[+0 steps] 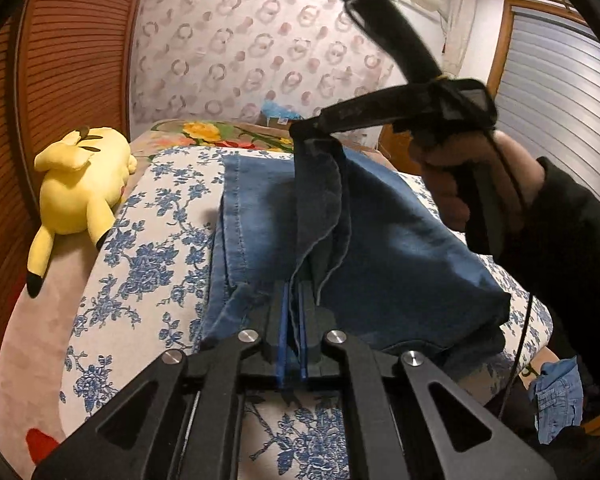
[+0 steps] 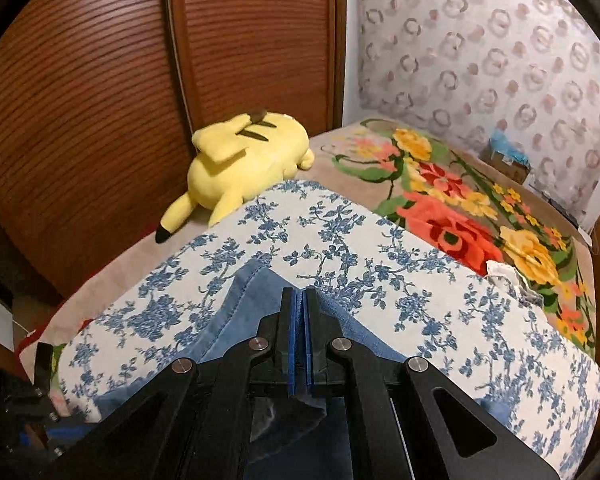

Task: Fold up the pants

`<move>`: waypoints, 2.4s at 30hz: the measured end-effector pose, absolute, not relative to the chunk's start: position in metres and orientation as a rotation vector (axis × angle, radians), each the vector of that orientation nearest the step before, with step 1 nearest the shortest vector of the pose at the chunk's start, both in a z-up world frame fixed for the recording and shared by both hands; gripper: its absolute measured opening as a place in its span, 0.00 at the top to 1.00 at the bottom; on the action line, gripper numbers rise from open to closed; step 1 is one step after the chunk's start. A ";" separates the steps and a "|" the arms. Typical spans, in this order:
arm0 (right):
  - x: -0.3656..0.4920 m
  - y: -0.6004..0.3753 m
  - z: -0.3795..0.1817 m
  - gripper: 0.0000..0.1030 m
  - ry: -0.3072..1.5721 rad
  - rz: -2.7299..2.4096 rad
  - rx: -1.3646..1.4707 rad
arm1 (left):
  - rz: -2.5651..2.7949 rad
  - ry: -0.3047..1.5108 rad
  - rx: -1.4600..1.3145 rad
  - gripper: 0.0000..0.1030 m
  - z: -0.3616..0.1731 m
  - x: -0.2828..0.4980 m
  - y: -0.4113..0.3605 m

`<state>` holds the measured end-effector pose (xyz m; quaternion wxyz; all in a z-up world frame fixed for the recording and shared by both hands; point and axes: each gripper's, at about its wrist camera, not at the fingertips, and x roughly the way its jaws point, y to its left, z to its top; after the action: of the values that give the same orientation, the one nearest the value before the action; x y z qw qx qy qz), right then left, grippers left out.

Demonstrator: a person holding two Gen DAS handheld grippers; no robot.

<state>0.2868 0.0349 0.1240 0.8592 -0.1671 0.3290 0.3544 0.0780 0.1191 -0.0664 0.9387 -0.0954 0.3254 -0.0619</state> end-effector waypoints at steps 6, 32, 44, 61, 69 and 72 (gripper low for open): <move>0.290 0.033 0.125 0.81 0.692 0.745 -0.297 | -0.069 0.681 -0.184 0.64 -0.066 0.083 0.126; 0.257 0.037 0.076 0.70 0.668 0.788 -0.467 | 0.048 0.753 -0.143 0.42 -0.101 0.093 0.139; 0.243 -0.009 0.088 0.70 0.642 0.785 -0.334 | 0.029 0.702 -0.134 0.42 -0.080 0.086 0.133; 0.156 -0.151 0.067 0.45 0.605 0.547 -0.114 | -0.079 0.633 -0.104 0.42 -0.053 0.088 0.082; 0.135 -0.179 0.051 0.43 0.661 0.486 -0.069 | -0.150 0.678 -0.073 0.42 -0.070 0.099 0.043; 0.128 -0.182 0.047 0.42 0.677 0.499 -0.040 | -0.161 0.702 -0.053 0.42 -0.077 0.101 0.034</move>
<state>0.1280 -0.1823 0.0466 0.9127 -0.0193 0.3285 0.2422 0.1012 0.0340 -0.0768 0.9356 -0.0260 0.3433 -0.0787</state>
